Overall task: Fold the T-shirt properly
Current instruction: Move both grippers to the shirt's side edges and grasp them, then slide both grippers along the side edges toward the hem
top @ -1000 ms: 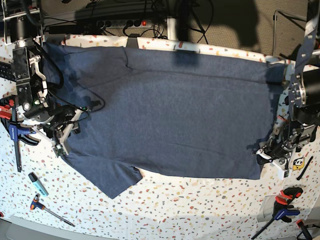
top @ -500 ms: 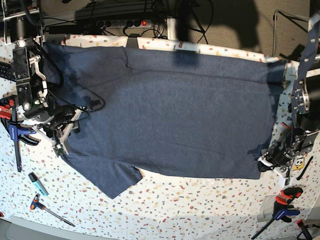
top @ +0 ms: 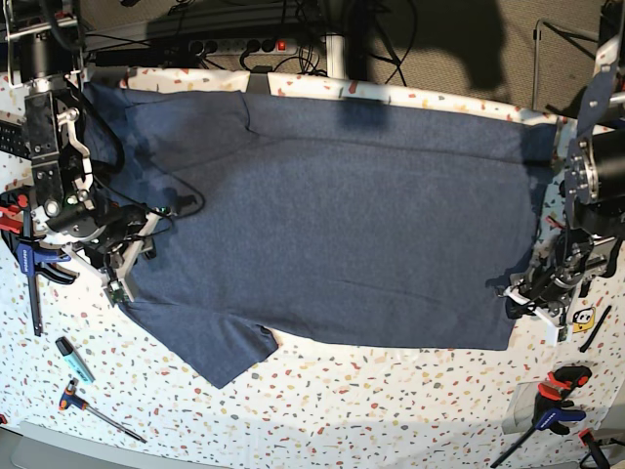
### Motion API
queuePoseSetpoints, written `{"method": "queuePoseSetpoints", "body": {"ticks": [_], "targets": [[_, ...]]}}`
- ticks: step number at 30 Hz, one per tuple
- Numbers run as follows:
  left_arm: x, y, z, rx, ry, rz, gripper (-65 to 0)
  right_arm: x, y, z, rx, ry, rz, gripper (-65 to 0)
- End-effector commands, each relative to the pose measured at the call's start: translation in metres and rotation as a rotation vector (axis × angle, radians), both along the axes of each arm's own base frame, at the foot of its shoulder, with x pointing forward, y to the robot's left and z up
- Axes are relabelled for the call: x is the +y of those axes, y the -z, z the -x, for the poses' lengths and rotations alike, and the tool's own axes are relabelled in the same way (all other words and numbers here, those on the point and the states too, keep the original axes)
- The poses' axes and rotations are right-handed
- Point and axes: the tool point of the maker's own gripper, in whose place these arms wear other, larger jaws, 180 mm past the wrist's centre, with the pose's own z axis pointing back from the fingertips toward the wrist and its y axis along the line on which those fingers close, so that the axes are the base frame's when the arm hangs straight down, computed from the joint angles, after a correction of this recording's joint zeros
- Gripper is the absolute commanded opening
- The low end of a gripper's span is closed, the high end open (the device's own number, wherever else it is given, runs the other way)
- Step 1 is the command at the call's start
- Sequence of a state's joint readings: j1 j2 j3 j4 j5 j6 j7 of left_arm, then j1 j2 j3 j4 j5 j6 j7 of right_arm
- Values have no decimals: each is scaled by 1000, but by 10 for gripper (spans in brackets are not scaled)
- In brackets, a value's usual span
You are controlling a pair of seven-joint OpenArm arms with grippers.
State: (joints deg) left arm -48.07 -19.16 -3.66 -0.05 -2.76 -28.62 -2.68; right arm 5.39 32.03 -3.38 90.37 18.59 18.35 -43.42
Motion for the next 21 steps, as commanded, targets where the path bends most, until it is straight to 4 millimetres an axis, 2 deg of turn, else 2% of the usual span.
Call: {"method": "queuePoseSetpoints", "body": {"ticks": [1,12,18,21], "targets": [[3,-18,-13,-41,4,10,-456,-3,-17,-10,-54,-9,8,-468],[-6,-15,-9,-16,38,35,-457,-3,-17,-10,-54,-10,8,-468],[-27,-13,-9,-8,86,71,-462,-3,-17,-11,-55,-10,7,-468],[-29,-13,-9,-9,89,73,-523,-3,-18,-11,-55,-10,7,-468]]}}
